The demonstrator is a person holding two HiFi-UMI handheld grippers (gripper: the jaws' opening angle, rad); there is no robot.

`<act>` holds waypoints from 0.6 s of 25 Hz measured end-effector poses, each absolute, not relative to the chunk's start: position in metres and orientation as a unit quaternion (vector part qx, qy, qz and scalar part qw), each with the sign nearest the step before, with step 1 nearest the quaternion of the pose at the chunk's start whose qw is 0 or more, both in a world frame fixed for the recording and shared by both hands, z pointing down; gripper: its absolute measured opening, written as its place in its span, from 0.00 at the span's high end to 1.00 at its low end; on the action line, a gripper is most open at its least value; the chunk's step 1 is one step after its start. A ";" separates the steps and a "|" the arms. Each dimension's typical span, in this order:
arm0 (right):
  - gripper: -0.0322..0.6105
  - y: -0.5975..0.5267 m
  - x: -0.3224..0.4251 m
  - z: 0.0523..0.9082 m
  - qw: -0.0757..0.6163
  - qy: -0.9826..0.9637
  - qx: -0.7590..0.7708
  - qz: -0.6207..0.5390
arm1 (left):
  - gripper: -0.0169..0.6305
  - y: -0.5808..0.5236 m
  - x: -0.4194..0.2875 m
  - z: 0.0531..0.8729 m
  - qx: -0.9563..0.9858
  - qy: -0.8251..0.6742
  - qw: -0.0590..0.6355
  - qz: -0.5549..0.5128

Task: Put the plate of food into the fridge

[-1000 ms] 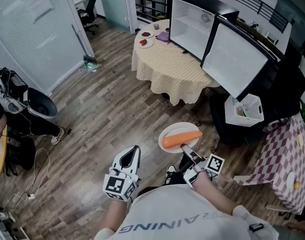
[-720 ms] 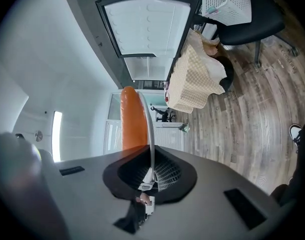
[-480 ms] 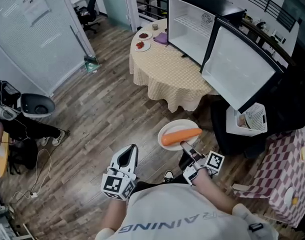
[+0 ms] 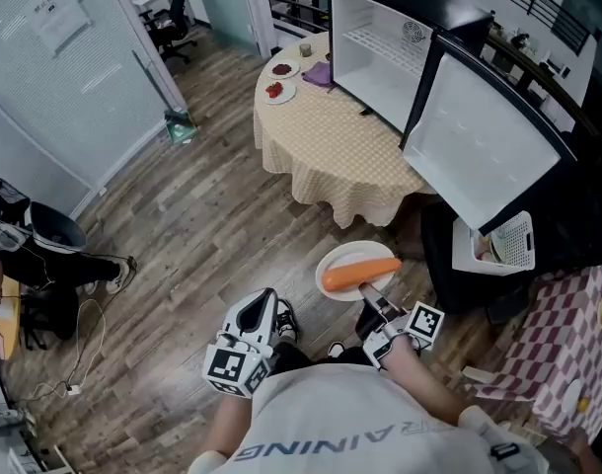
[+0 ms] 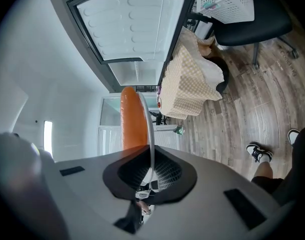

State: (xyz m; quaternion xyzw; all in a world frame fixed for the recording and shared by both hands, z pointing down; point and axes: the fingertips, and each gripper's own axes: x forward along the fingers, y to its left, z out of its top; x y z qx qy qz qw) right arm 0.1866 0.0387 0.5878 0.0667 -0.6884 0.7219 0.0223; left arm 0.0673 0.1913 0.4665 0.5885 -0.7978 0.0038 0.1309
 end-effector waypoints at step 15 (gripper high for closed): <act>0.90 -0.009 0.064 0.570 -0.010 -0.696 0.112 0.710 | 0.96 0.135 -0.070 0.461 0.635 -0.764 0.119 -0.009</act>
